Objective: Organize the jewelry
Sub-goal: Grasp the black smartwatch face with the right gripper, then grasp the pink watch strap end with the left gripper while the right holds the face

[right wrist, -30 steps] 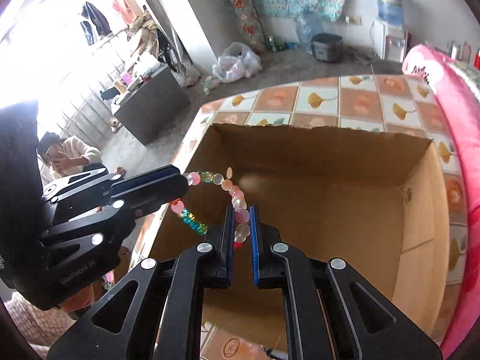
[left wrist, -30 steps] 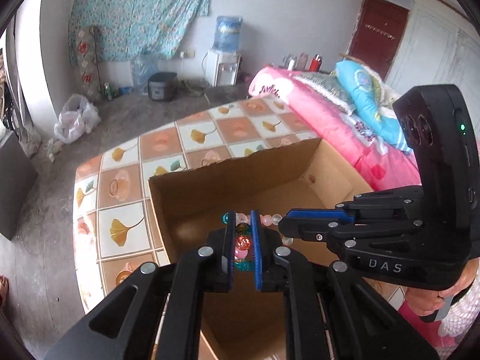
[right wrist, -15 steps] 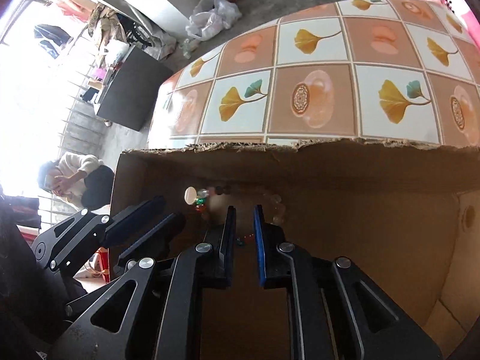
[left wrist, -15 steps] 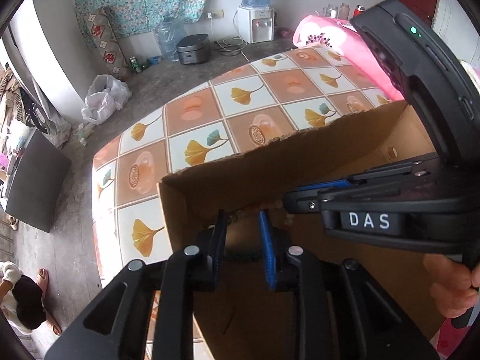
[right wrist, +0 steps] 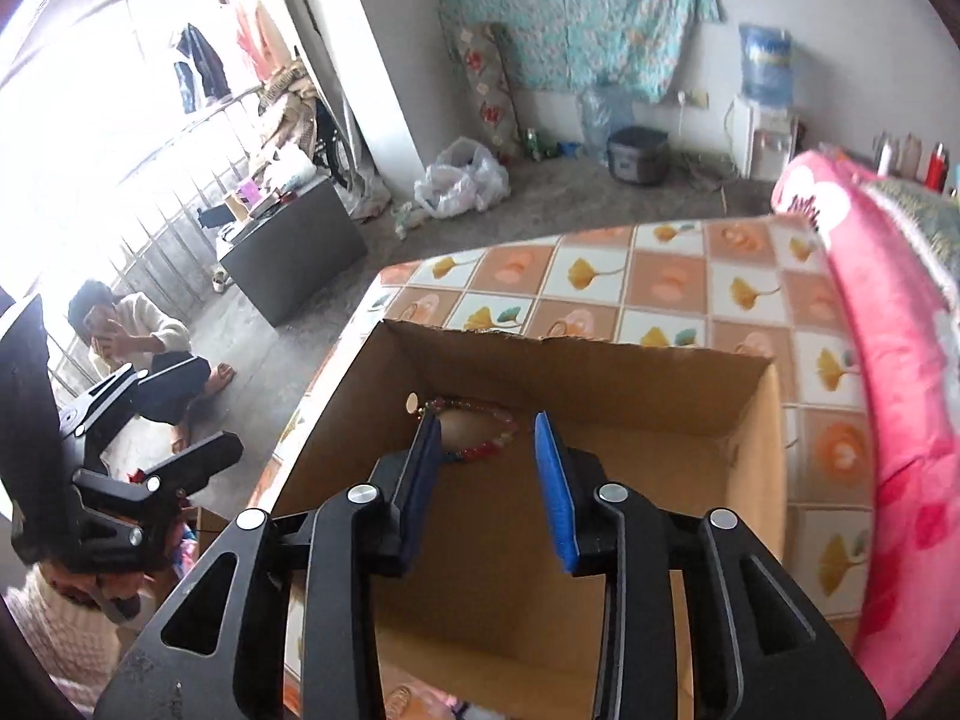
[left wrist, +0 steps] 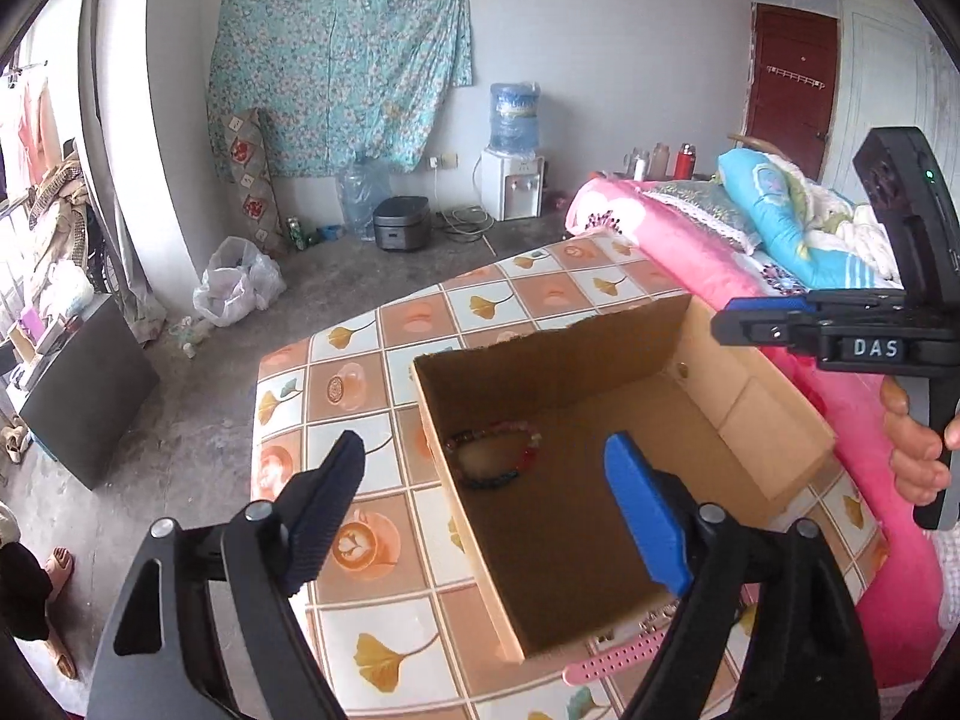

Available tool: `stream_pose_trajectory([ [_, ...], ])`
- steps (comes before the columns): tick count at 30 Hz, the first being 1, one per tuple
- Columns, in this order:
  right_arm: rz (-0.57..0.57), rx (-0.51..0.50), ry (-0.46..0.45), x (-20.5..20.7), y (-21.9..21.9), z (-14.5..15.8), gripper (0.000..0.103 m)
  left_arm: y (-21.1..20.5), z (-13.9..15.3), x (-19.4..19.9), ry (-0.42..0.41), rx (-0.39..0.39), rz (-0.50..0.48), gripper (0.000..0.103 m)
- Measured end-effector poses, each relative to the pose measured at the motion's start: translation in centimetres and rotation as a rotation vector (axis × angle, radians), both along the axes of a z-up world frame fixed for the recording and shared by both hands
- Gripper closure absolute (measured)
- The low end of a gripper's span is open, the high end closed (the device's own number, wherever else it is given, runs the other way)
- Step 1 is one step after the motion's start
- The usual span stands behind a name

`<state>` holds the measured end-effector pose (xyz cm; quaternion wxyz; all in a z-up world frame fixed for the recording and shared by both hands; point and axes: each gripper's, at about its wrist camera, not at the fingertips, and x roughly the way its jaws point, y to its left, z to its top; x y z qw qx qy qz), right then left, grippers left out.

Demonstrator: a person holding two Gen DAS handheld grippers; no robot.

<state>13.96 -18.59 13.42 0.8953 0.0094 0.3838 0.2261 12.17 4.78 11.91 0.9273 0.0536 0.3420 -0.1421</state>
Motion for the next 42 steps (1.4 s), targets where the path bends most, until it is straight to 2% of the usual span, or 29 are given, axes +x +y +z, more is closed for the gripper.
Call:
stream_pose_trajectory([
  [3, 0.025, -0.049, -0.067, -4.8, -1.5, 0.0, 0.056, 0.1, -1.1, -3.6, 0.01, -0.009, -0.016, 0.015],
  [7, 0.079, -0.092, -0.032, -9.3, -1.7, -3.8, 0.05, -0.3, -4.8, -6.6, 0.088, -0.039, -0.009, 0.011],
  [12, 0.152, -0.158, 0.086, -10.9, 0.2, -10.3, 0.049, -2.1, -12.0, -8.6, 0.217, 0.026, 0.034, 0.011],
  [15, 0.192, -0.288, 0.086, -10.7, 2.0, -13.1, 0.049, -3.3, -15.5, -9.0, 0.278, 0.065, 0.028, 0.011],
  [17, 0.219, -0.366, 0.069, -10.2, 3.2, -14.2, 0.049, -3.9, -16.8, -9.4, 0.302, 0.09, 0.033, 0.011],
  [22, 0.29, -0.427, 0.082, -9.0, 4.8, -15.7, 0.049, -4.9, -18.4, -9.6, 0.327, 0.132, 0.037, 0.009],
  [24, 0.298, -0.447, 0.091, -8.4, 5.0, -16.3, 0.05, -4.8, -18.5, -9.6, 0.324, 0.125, 0.042, 0.006],
  [30, 0.317, -0.467, 0.133, -7.2, 5.7, -17.2, 0.053, -4.4, -18.3, -9.6, 0.312, 0.116, 0.02, 0.006],
  [36, 0.361, -0.5, 0.144, -8.6, 6.4, -17.1, 0.057, -4.4, -18.1, -9.9, 0.317, 0.116, -0.001, 0.005],
  [42, 0.351, -0.519, 0.142, -10.1, 6.6, -17.1, 0.057, -4.3, -18.1, -10.1, 0.31, 0.111, 0.002, 0.005],
])
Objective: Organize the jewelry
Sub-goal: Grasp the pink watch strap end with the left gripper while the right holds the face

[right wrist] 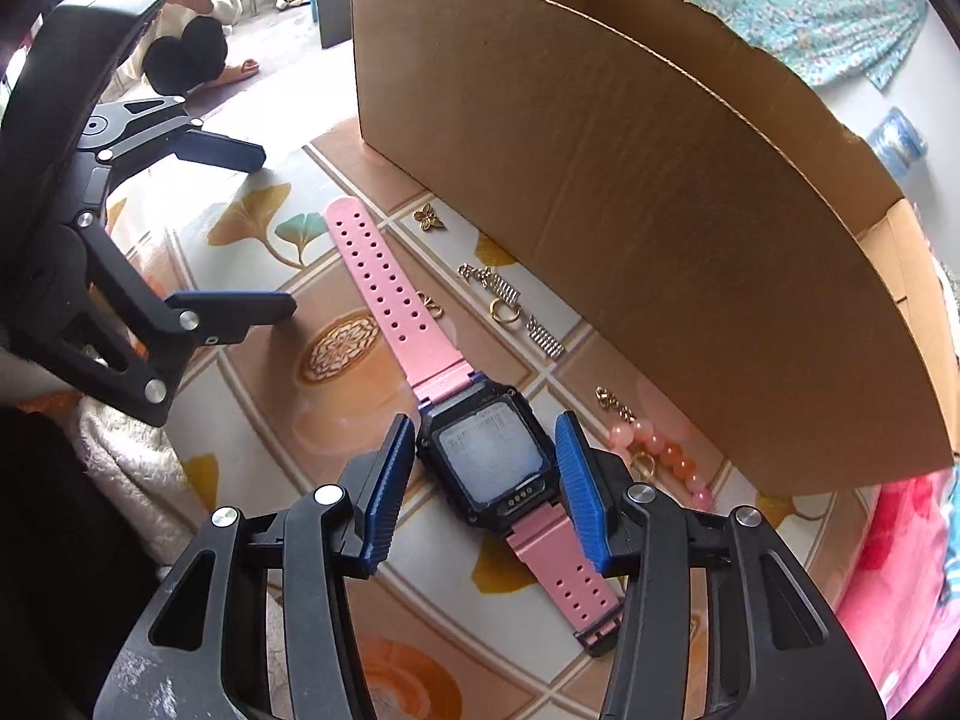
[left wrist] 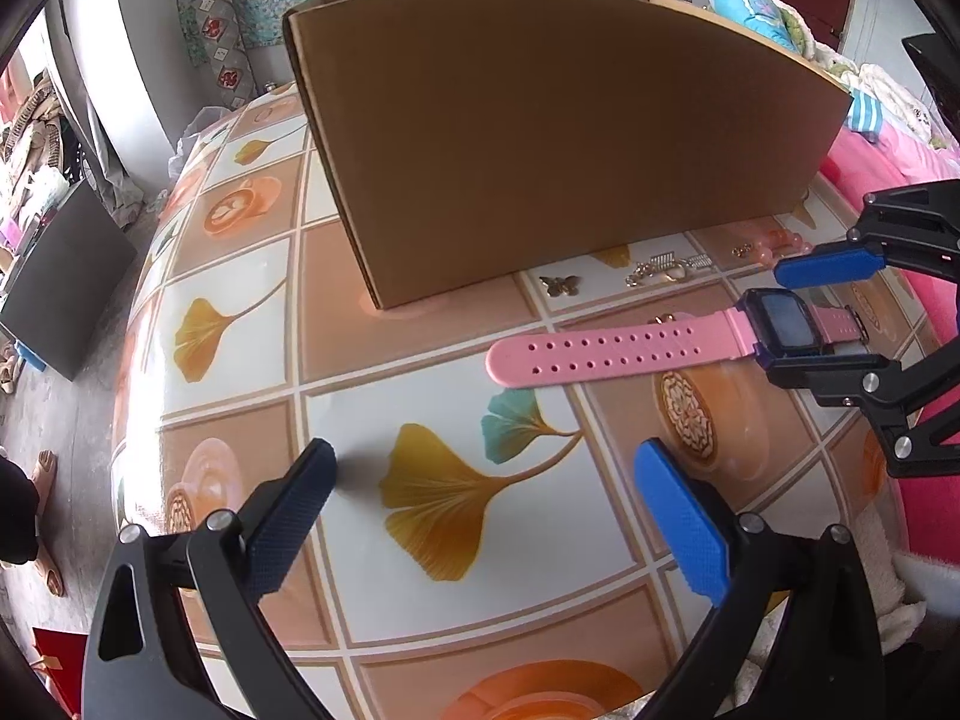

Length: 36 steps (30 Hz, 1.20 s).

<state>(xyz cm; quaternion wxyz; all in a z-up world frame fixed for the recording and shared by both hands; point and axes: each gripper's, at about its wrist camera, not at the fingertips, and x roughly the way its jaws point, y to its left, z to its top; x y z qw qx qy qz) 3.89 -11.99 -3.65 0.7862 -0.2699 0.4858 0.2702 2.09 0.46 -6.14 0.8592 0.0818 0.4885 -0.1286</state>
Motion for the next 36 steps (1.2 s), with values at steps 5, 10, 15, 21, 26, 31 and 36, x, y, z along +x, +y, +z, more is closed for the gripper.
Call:
stream_pose_trajectory([
  [5, 0.01, -0.041, -0.063, -2.1, 0.6, -1.3, 0.052, 0.1, -0.1, -0.1, -0.013, -0.001, -0.02, 0.005],
  [10, -0.012, -0.033, -0.046, -1.7, 0.5, -1.2, 0.057, 0.3, 0.2, -0.5, -0.04, 0.015, -0.039, 0.005],
  [15, 0.001, 0.027, 0.039, -0.7, -0.8, -0.5, 0.057, 1.0, 1.5, -1.8, -0.129, -0.043, -0.06, 0.006],
  [21, -0.019, 0.182, 0.231, 1.9, -3.3, -0.3, 0.058, -1.0, 2.8, -3.5, -0.216, -0.033, -0.175, 0.015],
  [26, -0.03, 0.302, 0.392, 4.0, -5.2, -0.3, 0.058, -4.0, 3.0, -4.0, -0.259, 0.013, -0.275, 0.03],
  [31, 0.019, 0.369, 0.469, 5.3, -5.7, 0.0, 0.073, -7.0, 2.5, -3.7, -0.296, 0.091, -0.352, 0.05],
  [36, 0.054, 0.363, 0.466, 6.0, -5.1, -0.2, 0.073, -9.0, 1.3, -2.5, -0.257, 0.138, -0.389, 0.071],
])
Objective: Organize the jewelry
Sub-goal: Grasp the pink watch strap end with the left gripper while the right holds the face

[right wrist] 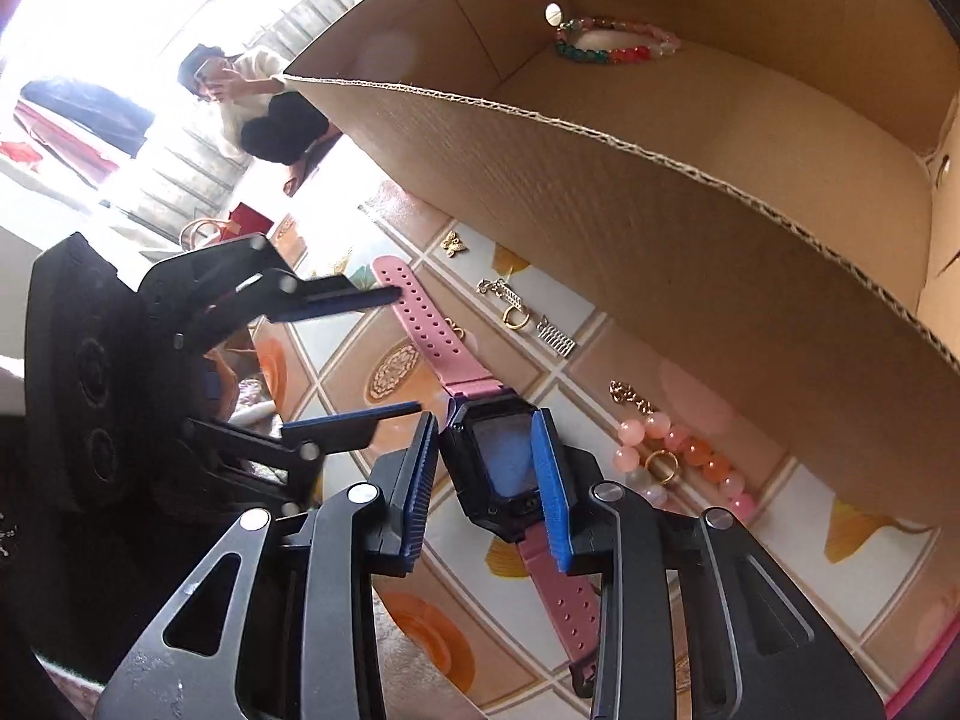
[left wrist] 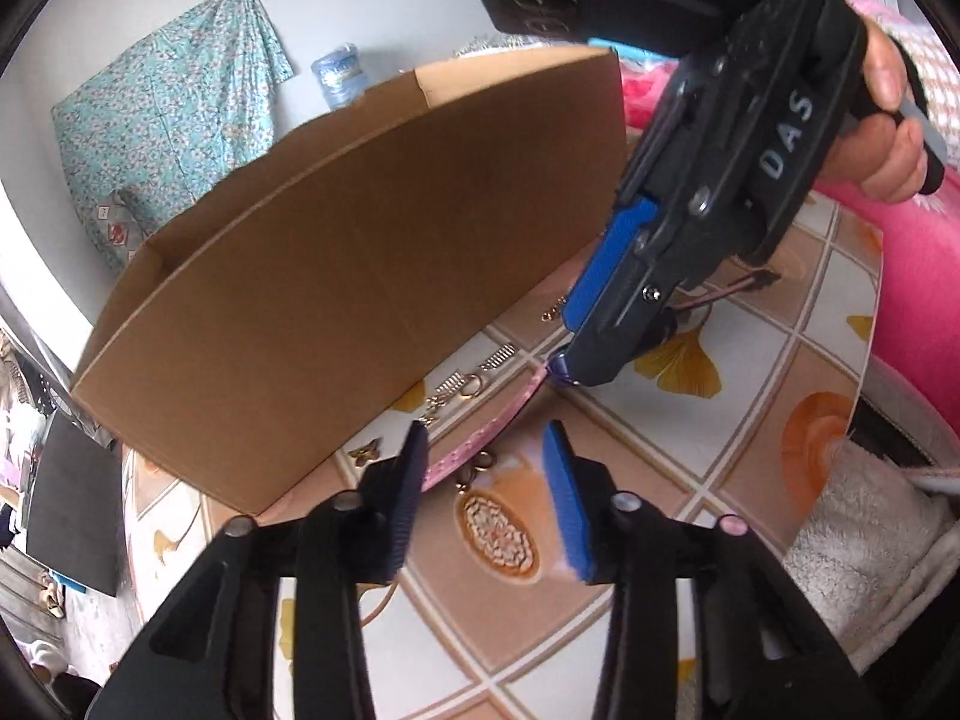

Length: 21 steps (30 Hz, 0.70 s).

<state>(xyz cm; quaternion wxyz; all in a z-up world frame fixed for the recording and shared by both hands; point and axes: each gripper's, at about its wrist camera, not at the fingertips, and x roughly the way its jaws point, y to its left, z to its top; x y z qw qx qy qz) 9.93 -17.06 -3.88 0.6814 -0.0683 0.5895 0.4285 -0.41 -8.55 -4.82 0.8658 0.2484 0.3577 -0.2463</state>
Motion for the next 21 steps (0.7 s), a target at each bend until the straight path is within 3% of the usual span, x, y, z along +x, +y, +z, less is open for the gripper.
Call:
stream_pose_trajectory([
  [9, -0.015, 0.041, -0.022, 0.2, -2.1, 0.8, 0.073, -0.9, 0.3, 1.3, 0.066, -0.031, -0.001, 0.094],
  [15, -0.108, 0.033, -0.095, -1.4, -4.1, 1.6, 0.068, -0.1, 0.8, 2.5, 0.131, -0.081, -0.006, 0.098],
  [21, -0.196, -0.05, -0.208, -4.6, -5.3, 1.2, 0.068, -0.3, 0.9, 3.5, 0.175, -0.106, -0.011, 0.099],
])
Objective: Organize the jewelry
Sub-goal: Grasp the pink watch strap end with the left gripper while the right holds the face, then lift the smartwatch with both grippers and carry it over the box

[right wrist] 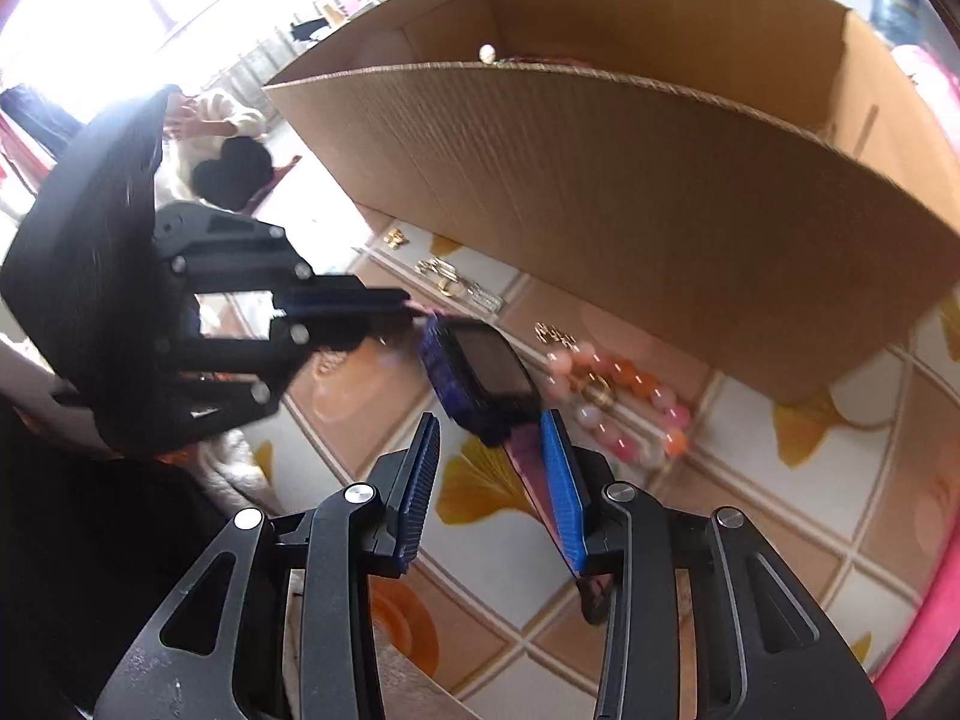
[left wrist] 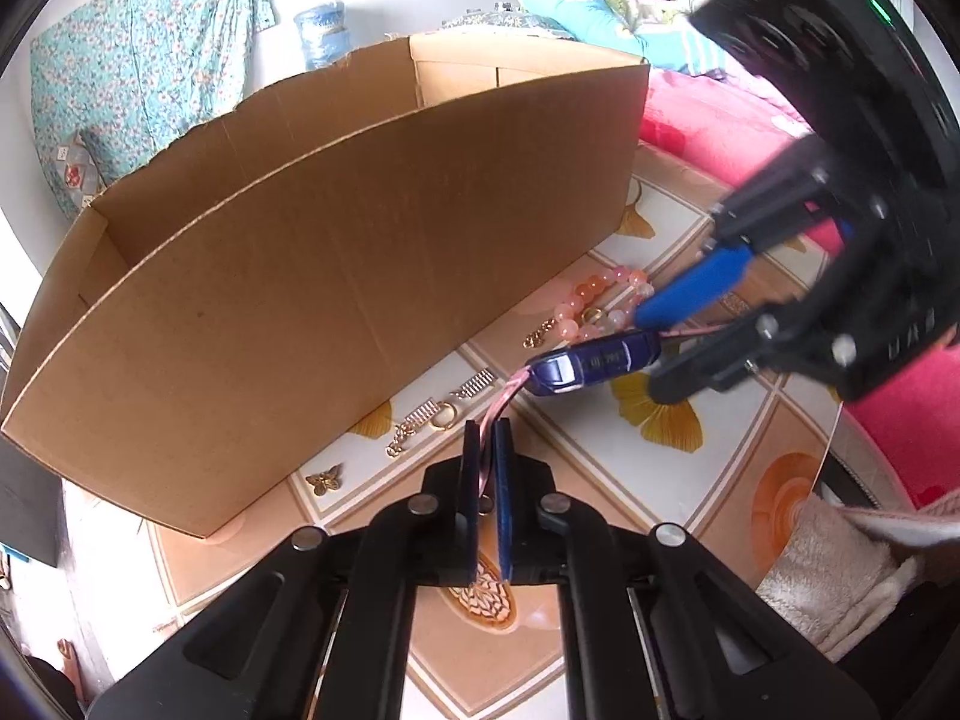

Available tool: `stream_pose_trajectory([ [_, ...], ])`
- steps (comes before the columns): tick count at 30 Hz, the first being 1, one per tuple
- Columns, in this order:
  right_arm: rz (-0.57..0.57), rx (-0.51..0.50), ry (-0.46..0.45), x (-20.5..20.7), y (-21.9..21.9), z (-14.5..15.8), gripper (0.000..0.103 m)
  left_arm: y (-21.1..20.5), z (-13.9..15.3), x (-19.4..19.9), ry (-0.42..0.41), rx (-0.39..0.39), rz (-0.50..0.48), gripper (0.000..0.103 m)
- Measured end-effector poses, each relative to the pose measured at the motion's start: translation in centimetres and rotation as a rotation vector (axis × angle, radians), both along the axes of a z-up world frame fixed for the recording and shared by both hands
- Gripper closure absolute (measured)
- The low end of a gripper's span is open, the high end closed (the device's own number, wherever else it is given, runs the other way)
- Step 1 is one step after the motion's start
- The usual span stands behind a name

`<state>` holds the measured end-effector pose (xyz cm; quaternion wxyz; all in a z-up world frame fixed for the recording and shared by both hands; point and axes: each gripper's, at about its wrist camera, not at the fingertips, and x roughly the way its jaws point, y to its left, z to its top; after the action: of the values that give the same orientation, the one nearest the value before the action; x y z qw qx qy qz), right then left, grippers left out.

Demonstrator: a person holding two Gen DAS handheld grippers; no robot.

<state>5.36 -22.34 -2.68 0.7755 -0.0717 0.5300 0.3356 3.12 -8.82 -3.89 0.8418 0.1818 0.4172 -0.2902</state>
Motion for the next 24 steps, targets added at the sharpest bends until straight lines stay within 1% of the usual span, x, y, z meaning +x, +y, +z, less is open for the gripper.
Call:
stream_pose_trajectory([
  [3, -0.046, -0.056, -0.063, -1.0, -0.4, -0.2, 0.068, -0.2, 0.0, 0.8, 0.006, 0.002, 0.0, 0.099],
  [6, -0.092, -0.12, -0.121, -1.8, -0.6, -0.5, 0.074, -0.3, 0.0, 1.1, 0.01, 0.004, 0.002, 0.099],
  [7, -0.111, -0.137, -0.141, -2.0, -0.7, -0.6, 0.079, -0.4, 0.0, 1.1, 0.009, 0.005, 0.002, 0.099],
  [9, -0.147, -0.153, -0.154, -2.2, -0.8, -0.7, 0.089, -0.6, 0.0, 1.0, 0.006, 0.009, 0.002, 0.099],
  [13, -0.202, -0.189, -0.2, -2.7, -0.7, -0.4, 0.099, -0.6, 0.0, 0.6, -0.012, 0.006, -0.004, 0.1],
  [17, -0.246, -0.21, -0.247, -4.1, -0.5, 0.4, 0.1, -0.6, 0.6, 0.0, -0.04, -0.009, -0.006, 0.1],
  [21, -0.282, -0.215, -0.265, -5.5, 0.1, 1.6, 0.1, 0.4, 1.9, -0.9, -0.058, -0.053, -0.008, 0.1],
  [24, -0.306, -0.228, -0.295, -6.6, 0.7, 3.8, 0.101, 0.8, 3.4, -1.7, -0.08, -0.086, -0.012, 0.1],
])
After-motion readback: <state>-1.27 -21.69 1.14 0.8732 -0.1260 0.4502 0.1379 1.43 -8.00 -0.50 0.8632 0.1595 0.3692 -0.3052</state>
